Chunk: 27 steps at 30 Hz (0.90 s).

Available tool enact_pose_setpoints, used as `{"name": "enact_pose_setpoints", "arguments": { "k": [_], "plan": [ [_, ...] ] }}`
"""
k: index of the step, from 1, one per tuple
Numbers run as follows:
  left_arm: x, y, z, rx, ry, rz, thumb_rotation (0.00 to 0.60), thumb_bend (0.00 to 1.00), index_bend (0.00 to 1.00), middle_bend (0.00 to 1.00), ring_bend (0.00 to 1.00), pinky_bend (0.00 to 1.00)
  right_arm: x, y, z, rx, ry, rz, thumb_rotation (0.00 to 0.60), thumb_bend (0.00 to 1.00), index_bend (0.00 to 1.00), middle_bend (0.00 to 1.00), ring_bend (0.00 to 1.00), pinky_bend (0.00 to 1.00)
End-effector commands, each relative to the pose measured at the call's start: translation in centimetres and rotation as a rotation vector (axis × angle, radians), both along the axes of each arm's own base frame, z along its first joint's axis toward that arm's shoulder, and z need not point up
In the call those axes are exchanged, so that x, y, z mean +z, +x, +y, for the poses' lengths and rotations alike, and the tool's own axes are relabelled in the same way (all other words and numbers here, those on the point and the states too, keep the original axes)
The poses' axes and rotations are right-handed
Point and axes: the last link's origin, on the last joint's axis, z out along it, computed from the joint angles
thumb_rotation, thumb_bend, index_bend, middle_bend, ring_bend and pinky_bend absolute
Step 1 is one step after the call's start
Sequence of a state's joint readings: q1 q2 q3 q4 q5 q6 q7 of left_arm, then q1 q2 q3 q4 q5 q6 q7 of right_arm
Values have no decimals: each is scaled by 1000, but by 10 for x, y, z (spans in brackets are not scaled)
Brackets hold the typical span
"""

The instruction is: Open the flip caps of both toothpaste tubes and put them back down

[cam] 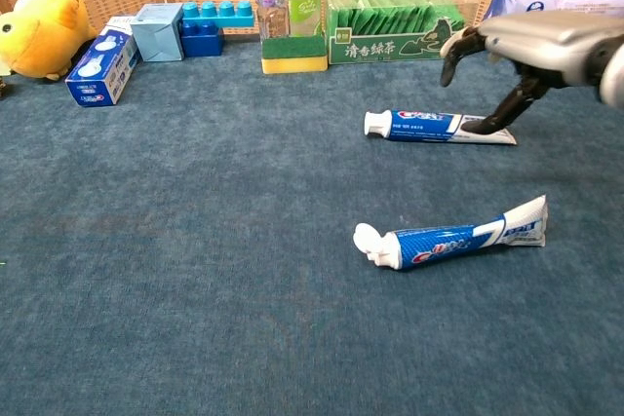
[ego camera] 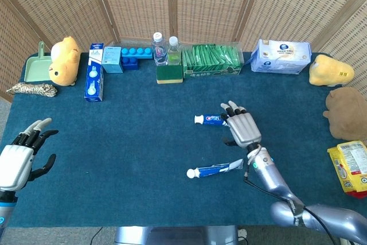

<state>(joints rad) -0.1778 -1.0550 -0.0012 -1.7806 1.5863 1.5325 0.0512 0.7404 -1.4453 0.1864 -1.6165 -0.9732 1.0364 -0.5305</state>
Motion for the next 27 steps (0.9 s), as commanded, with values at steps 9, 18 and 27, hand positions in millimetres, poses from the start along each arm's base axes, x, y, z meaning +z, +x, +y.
{"name": "enact_pose_setpoints", "arguments": {
  "k": [9, 18, 27],
  "plan": [
    [0, -4, 0, 4, -3, -2, 600, 365, 223, 107, 106, 237, -22, 12, -36, -136, 76, 93, 517, 288, 204, 102, 26, 201],
    [1, -6, -1, 6, -5, 1, 600, 366, 224, 103, 101, 238, -22, 20, -53, -207, 139, 186, 385, 335, 201, 102, 21, 201],
    [3, -8, -3, 11, -3, 6, 600, 366, 222, 101, 97, 238, -30, 31, -55, -204, 208, 241, 348, 346, 205, 102, 21, 202]
  ]
}}
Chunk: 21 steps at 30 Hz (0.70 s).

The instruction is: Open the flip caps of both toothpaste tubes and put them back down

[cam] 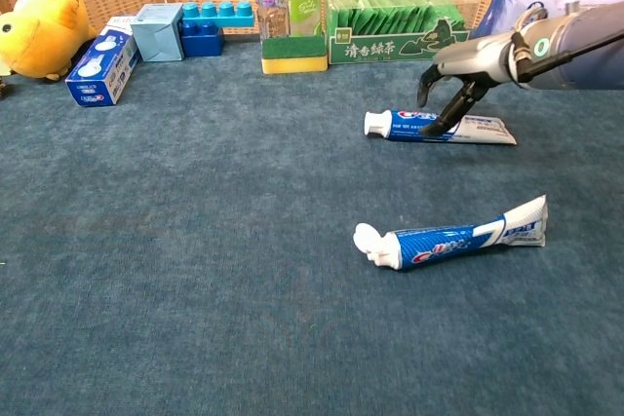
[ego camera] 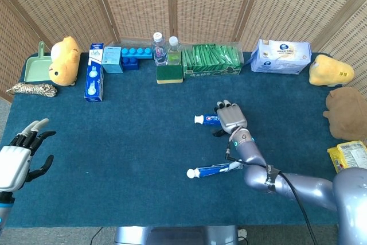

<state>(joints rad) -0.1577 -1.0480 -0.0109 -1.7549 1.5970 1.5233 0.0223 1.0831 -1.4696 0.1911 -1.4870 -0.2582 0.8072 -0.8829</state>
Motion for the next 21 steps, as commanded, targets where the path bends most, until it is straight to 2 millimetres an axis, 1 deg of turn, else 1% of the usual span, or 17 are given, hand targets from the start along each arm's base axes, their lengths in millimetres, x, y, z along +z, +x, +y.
{"name": "enact_pose_setpoints", "arguments": {
  "k": [1, 9, 12, 15, 17, 21],
  "plan": [
    [1, -1, 0, 3, 0, 3, 600, 366, 222, 101, 97, 238, -2, 1, 2, 5, 28, 31, 345, 346, 205, 102, 21, 202],
    [-1, -1, 1, 3, -5, 1, 600, 366, 216, 97, 93, 238, -1, 5, 21, 41, 72, 52, 346, 346, 214, 108, 22, 201],
    [-2, 0, 1, -3, -9, 1, 600, 365, 214, 95, 92, 236, 0, 6, 33, 64, 88, 48, 346, 346, 219, 113, 24, 202],
    [-2, 1, 1, -5, -9, 0, 600, 366, 213, 94, 91, 234, 3, 7, 35, 87, 75, 36, 346, 347, 228, 119, 32, 202],
    [-2, 1, 0, -5, -9, 1, 600, 366, 213, 93, 91, 234, 6, 8, 33, 103, 59, 27, 367, 345, 236, 124, 39, 204],
    [0, -1, -2, 4, -4, 0, 600, 365, 213, 93, 91, 234, 13, -1, 27, 143, 15, 36, 432, 328, 241, 128, 47, 208]
  ]
}}
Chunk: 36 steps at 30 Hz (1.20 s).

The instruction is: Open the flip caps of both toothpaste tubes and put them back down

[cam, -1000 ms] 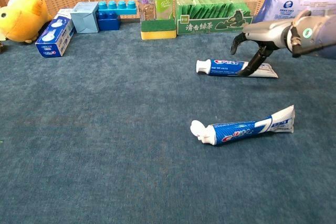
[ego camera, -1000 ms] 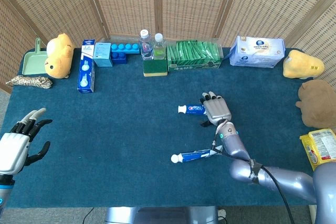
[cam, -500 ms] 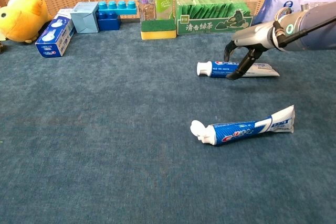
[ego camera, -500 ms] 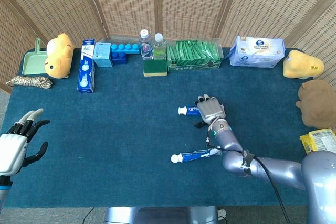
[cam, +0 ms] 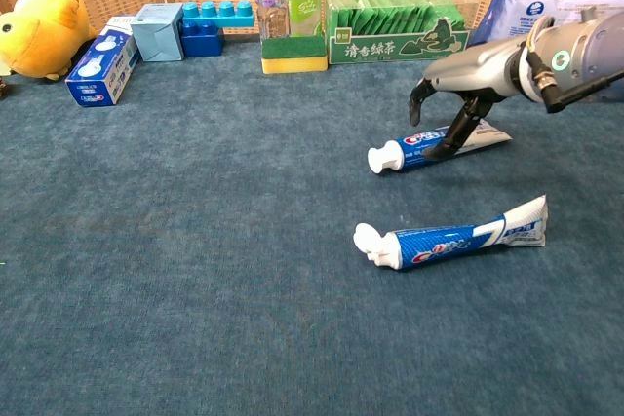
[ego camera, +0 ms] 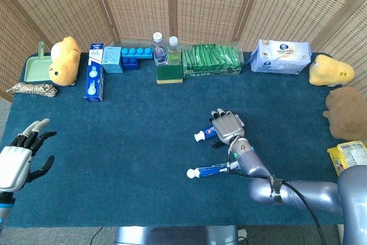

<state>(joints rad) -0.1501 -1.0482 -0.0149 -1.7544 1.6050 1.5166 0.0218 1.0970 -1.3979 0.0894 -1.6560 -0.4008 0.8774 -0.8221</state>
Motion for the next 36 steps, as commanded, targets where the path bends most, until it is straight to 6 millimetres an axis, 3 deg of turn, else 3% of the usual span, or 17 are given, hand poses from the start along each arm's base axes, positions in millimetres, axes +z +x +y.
{"name": "enact_pose_setpoints", "arguments": {
  "k": [1, 15, 31, 36],
  "plan": [
    [1, -1, -1, 6, 2, -1, 600, 365, 212, 93, 91, 234, 6, -11, -5, 20, -40, 2, 438, 324, 241, 129, 48, 208],
    [1, 0, -3, 10, 1, 5, 600, 365, 212, 90, 89, 234, 2, -33, -22, 62, -65, 64, 469, 308, 288, 141, 53, 208],
    [1, -3, -4, 21, -4, 0, 600, 365, 211, 85, 83, 234, -10, -32, -28, 73, -39, 115, 506, 306, 308, 149, 55, 208],
    [1, -3, -5, 22, -5, -1, 600, 365, 210, 81, 79, 235, -14, -30, -29, 75, -35, 123, 544, 306, 338, 155, 55, 208]
  ]
}}
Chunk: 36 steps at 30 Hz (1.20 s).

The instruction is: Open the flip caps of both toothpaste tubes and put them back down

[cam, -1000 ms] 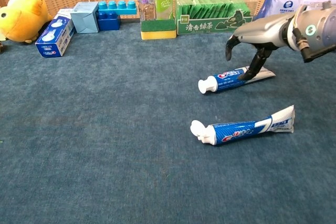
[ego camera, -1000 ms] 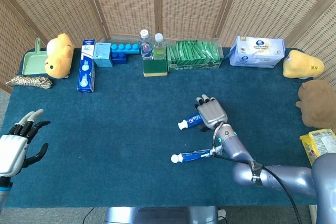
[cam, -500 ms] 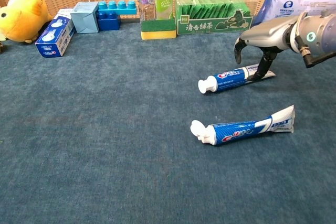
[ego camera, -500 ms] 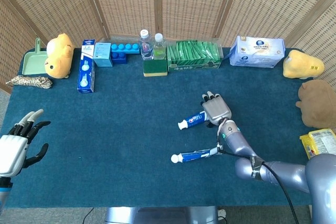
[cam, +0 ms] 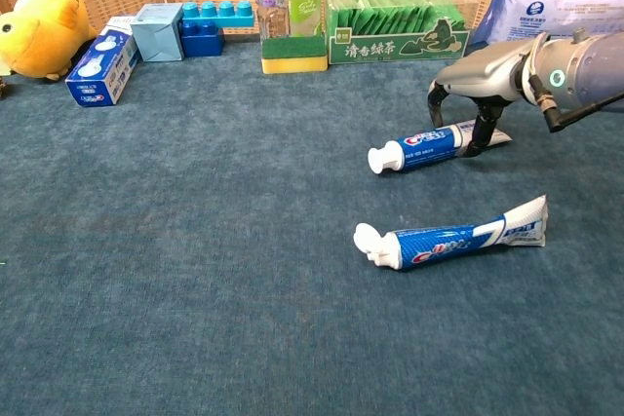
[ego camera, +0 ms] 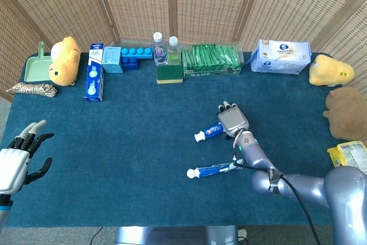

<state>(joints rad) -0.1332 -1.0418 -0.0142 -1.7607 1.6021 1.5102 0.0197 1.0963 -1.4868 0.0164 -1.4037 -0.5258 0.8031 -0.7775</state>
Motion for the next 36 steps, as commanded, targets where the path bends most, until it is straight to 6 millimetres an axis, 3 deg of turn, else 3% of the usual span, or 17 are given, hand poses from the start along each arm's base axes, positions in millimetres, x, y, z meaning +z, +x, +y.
{"name": "enact_pose_setpoints", "arguments": {
  "k": [1, 5, 10, 15, 18, 27, 36],
  "plan": [
    [0, 0, 0, 0, 1, -1, 600, 366, 209, 81, 78, 235, -2, 0, 0, 0, 2, 3, 552, 306, 345, 157, 56, 208],
    [1, -1, -1, 3, 4, -1, 600, 366, 207, 79, 74, 235, -5, 2, -1, -5, 9, 3, 599, 315, 426, 190, 74, 209],
    [2, -3, -3, 11, 7, -4, 600, 365, 204, 77, 67, 235, -11, 7, -2, -20, 23, -11, 600, 337, 600, 313, 182, 241],
    [6, -5, -8, 23, 16, -4, 600, 366, 200, 77, 67, 236, -11, 11, -3, -40, 19, -81, 600, 383, 808, 509, 380, 401],
    [6, -5, -10, 23, 16, -5, 600, 366, 200, 76, 67, 236, -10, 9, -3, -39, 19, -119, 600, 402, 876, 586, 469, 483],
    [7, -2, -11, 14, 18, -7, 600, 365, 199, 77, 67, 236, 2, 5, -1, -68, 14, -218, 600, 424, 899, 654, 555, 568],
    [-7, 8, -1, -12, -51, -8, 600, 365, 217, 110, 104, 265, 30, 0, 18, -264, 70, -505, 600, 435, 899, 692, 628, 650]
  ]
}}
